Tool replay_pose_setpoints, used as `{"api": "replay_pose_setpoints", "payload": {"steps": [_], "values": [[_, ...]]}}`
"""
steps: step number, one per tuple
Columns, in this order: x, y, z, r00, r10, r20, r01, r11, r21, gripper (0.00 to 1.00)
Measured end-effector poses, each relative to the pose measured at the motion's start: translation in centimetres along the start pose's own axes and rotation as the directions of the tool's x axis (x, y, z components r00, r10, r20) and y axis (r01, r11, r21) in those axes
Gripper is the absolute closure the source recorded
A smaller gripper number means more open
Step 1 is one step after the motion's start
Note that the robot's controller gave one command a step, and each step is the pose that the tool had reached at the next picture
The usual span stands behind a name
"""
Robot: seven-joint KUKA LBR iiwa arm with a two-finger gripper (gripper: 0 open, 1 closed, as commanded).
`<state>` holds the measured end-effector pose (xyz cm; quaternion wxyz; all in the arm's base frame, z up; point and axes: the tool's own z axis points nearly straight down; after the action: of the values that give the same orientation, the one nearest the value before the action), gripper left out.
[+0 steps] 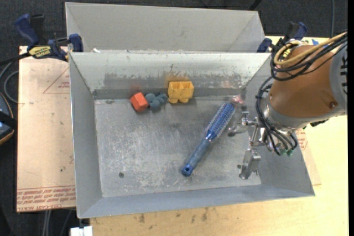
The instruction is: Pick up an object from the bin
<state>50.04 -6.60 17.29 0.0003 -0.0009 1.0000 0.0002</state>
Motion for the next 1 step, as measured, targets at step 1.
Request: {"api": "replay_pose_setpoints", "payload": {"steps": [1], "values": [[-2.92,5.62,3.53,0.991,0.136,0.0,-0.136,0.991,-0.003,0.0]]}}
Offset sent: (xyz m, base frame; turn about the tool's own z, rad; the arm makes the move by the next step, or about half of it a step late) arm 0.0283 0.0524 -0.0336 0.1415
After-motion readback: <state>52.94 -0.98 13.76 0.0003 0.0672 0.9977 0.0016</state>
